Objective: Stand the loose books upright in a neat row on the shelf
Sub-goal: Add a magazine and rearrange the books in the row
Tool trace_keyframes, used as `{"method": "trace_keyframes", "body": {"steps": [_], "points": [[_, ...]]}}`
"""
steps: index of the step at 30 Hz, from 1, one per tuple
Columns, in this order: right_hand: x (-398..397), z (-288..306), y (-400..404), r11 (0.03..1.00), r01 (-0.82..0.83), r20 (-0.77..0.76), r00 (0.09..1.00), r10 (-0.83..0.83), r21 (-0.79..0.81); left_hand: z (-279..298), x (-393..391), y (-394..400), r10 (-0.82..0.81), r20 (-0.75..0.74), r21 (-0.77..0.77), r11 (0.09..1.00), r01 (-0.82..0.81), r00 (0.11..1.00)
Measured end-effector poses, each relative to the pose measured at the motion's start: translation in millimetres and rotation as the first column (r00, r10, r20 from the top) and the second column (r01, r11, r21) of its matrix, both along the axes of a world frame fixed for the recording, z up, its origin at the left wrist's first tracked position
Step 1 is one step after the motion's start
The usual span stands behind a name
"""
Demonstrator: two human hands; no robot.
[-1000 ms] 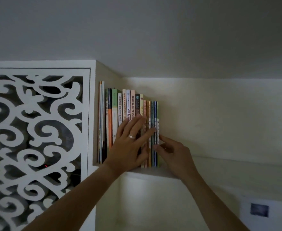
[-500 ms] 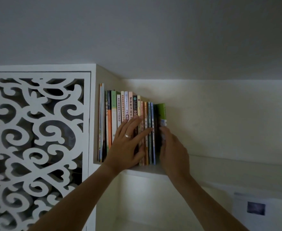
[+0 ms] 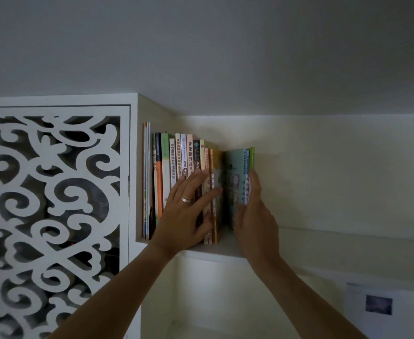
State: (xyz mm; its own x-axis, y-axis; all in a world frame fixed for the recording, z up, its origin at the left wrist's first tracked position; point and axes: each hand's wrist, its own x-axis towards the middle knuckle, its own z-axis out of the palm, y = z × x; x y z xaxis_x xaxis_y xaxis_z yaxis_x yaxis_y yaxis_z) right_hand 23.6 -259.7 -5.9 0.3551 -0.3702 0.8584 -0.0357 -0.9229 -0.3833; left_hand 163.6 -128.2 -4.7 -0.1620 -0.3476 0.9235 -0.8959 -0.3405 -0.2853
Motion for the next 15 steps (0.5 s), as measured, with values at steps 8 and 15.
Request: {"method": "trace_keyframes", "body": {"steps": [8, 15], "points": [[15.0, -2.7, -8.1, 0.992, -0.121, -0.084, 0.99, 0.117, -0.043, -2.2, 5.6, 0.6, -0.11, -0.055, -0.082, 0.991, 0.105, 0.992], [12.4, 0.6, -5.1, 0.983, -0.181, -0.063, 0.982, 0.181, -0.003, -3.6, 4.4, 0.4, -0.105, -0.061, -0.091, 0.991, 0.1, 0.993]]}}
